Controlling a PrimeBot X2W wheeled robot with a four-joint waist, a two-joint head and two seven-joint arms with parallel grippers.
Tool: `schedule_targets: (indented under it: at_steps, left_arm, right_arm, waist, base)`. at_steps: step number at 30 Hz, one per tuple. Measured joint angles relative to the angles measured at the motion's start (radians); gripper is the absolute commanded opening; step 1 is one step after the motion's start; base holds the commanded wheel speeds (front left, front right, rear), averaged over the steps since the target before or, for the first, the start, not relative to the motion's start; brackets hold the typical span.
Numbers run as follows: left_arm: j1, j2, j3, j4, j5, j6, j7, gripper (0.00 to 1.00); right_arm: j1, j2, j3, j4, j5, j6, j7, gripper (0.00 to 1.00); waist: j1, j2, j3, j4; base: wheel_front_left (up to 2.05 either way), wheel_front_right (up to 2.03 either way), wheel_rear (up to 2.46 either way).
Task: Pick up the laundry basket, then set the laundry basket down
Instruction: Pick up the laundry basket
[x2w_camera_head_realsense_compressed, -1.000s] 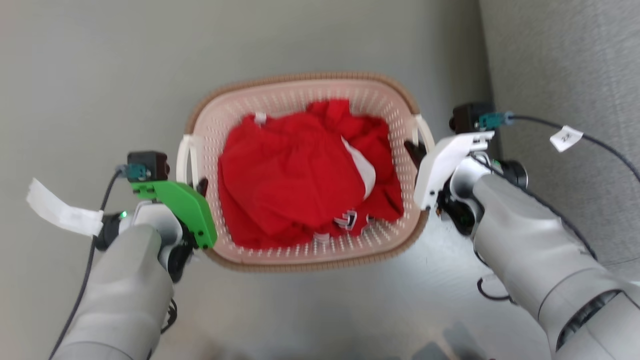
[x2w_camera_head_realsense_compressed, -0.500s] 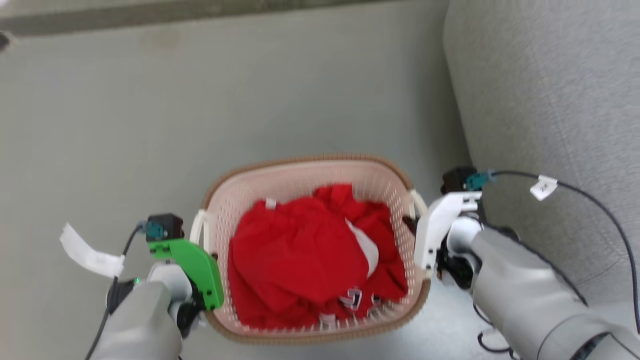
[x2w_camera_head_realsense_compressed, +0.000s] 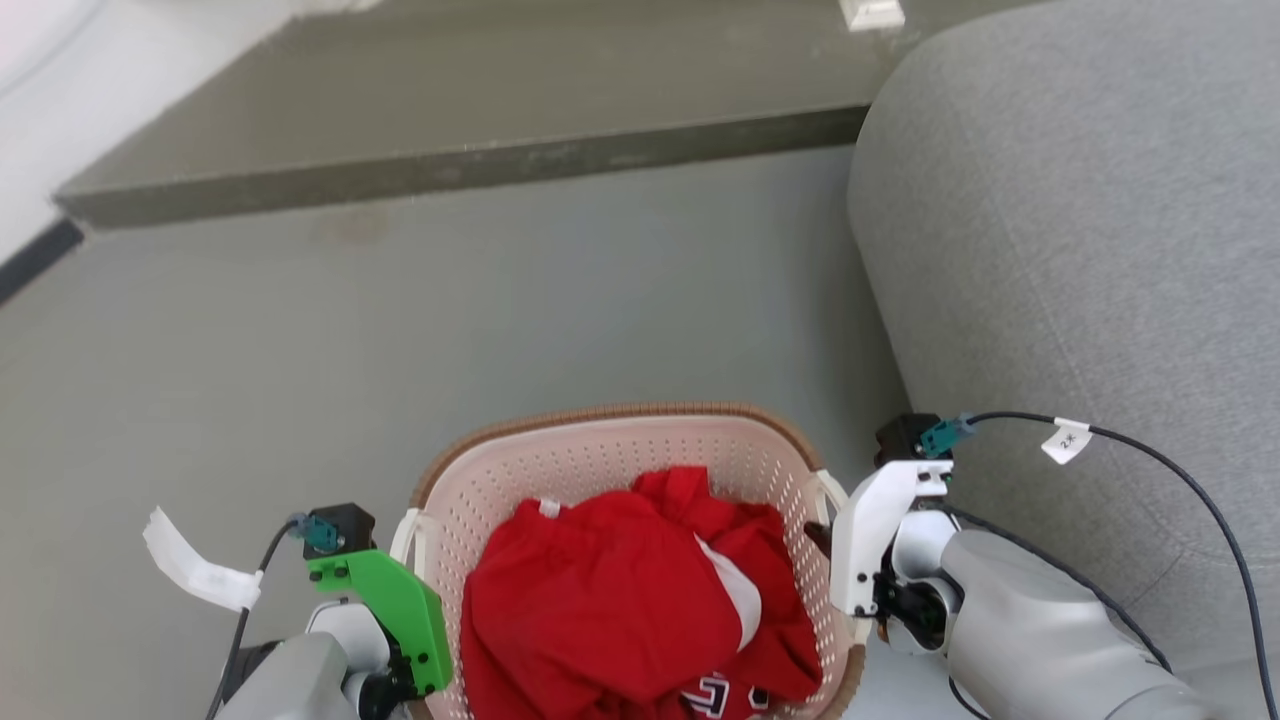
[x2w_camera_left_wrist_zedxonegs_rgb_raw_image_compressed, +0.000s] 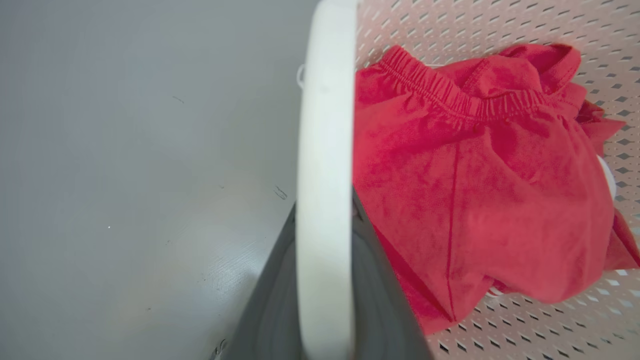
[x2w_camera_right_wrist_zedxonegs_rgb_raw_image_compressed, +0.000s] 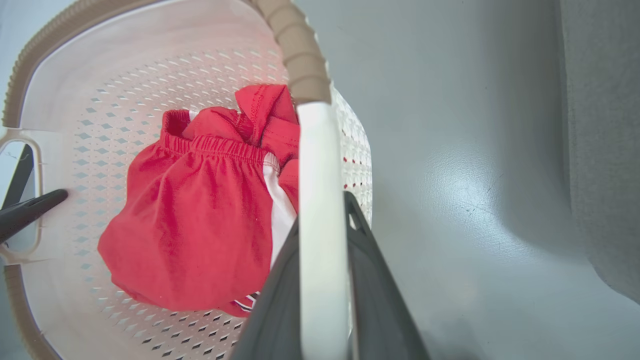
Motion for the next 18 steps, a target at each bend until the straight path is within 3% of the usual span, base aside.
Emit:
schedule_targets:
  at_steps: [18]
  left_arm:
    - [0.007,-0.002,-0.002,0.008,-0.019,0.000,0.044,0.00]
  right_arm:
    - [0.004,-0.006,0.023,-0.007,0.031,0.000,0.036,0.00]
  waist:
    - [0.0000,0.0000,-0.067,-0.017]
  base:
    - [0.00,0.00,0.00]
